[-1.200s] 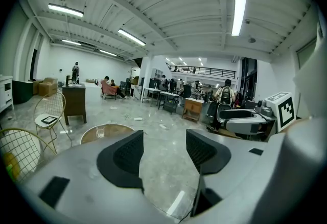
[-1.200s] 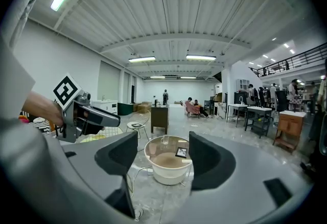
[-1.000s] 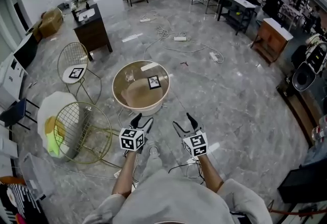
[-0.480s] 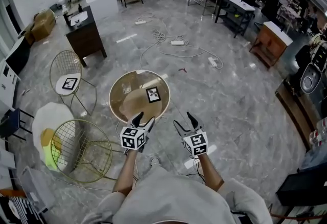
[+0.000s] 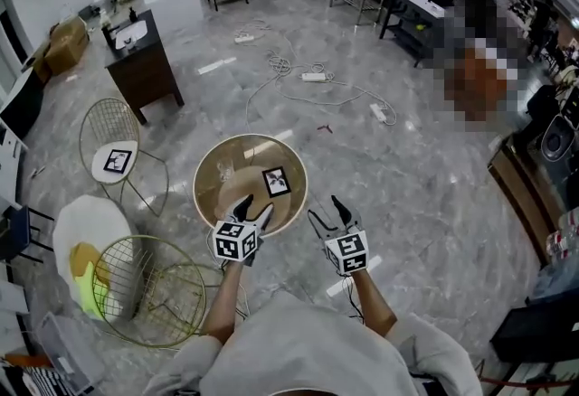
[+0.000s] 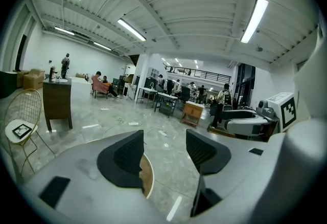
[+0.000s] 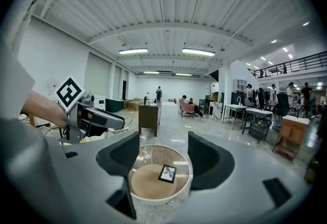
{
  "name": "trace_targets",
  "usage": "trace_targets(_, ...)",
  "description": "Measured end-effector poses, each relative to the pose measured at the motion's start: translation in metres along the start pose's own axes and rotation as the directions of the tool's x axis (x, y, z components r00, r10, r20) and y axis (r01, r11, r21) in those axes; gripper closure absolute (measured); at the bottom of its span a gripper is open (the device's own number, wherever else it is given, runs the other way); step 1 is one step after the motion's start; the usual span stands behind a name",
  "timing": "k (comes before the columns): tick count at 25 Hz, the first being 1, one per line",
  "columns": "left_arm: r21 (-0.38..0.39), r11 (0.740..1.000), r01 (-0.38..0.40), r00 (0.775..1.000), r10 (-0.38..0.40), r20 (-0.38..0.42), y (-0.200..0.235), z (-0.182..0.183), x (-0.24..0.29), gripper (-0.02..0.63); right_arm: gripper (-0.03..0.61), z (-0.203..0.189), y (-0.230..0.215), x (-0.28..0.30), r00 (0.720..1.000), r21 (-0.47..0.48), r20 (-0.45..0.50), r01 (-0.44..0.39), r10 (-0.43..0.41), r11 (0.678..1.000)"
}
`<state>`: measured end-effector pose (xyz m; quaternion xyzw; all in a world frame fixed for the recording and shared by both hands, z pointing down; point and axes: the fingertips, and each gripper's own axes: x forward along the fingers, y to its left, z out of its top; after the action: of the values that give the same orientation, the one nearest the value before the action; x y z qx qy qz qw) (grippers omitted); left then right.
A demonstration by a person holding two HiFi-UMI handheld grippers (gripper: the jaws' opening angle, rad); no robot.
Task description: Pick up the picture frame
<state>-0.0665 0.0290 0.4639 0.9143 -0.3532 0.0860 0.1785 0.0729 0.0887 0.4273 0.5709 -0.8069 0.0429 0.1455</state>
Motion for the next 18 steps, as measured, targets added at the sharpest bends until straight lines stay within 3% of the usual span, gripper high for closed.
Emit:
trace_targets(10, 0.006, 0.999, 0.052, 0.998, -0.052, -0.036, 0.023, 0.001, 0.039, 0.373, 0.298, -0.015, -0.014, 0.029, 0.997, 0.035, -0.058, 0.05, -0.048, 0.998)
trace_targets(18, -0.013, 0.999, 0.047, 0.996, -0.048, -0.081, 0.045, -0.009, 0.06, 0.373, 0.298, -0.022, -0.021, 0.065, 0.997, 0.054, -0.072, 0.025, -0.021, 0.998)
